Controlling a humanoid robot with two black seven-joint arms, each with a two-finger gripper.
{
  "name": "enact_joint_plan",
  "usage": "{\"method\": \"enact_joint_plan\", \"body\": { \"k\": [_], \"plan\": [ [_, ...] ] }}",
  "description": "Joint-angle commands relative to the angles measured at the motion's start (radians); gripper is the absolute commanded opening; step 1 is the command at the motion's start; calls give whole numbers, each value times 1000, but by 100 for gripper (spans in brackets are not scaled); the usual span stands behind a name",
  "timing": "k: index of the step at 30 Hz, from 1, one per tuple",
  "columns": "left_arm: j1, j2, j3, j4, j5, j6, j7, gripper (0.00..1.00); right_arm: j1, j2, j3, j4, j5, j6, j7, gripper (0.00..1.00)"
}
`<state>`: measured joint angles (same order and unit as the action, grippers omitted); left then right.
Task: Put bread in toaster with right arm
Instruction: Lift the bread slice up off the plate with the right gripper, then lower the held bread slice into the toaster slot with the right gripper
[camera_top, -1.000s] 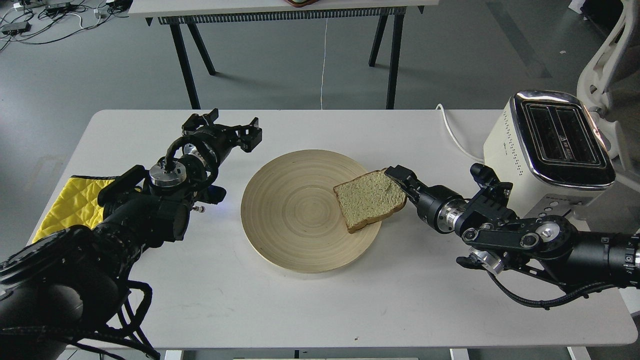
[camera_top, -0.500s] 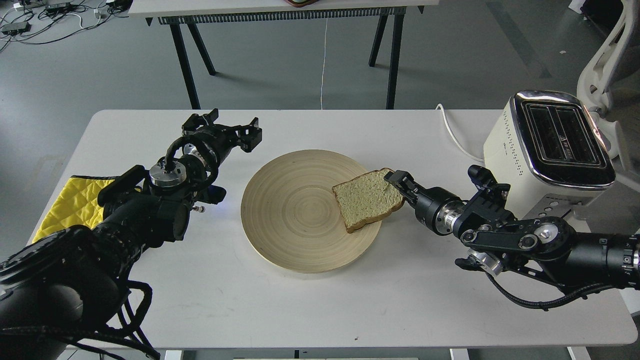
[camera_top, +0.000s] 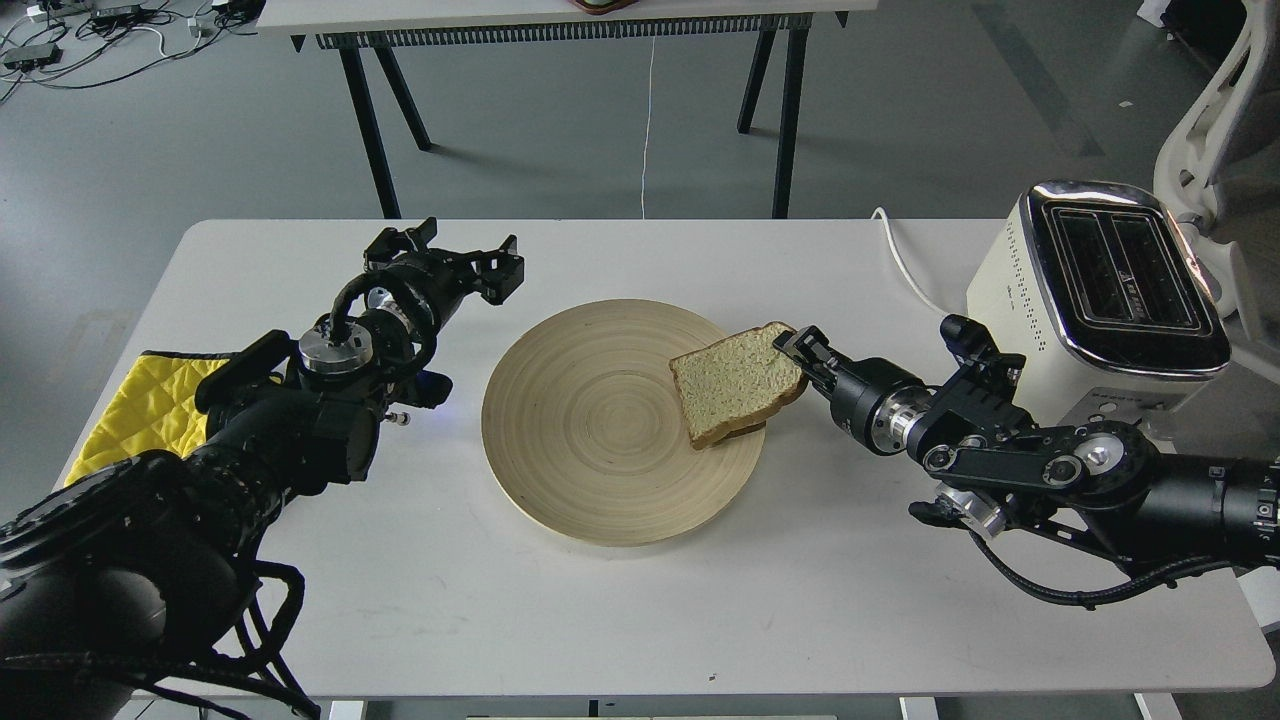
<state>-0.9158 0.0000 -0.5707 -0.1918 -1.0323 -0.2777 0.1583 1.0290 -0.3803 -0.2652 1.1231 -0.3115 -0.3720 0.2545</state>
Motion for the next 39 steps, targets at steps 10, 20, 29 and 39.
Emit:
{"method": "enact_joint_plan", "body": {
  "k": [10,20,29,39],
  "plan": [
    [0,0,0,0,0,0,0,100,146,-262,182,84,2,-7,-8,2],
    [0,0,0,0,0,0,0,100,416,-549,-28,127,-95,-15,-60,2],
    [0,0,0,0,0,0,1,100,462,-713,-130,132,-348,-4,-93,2],
    [0,0,0,0,0,0,1,100,451,-726,-238,156,-373,-4,-93,2]
  ]
}}
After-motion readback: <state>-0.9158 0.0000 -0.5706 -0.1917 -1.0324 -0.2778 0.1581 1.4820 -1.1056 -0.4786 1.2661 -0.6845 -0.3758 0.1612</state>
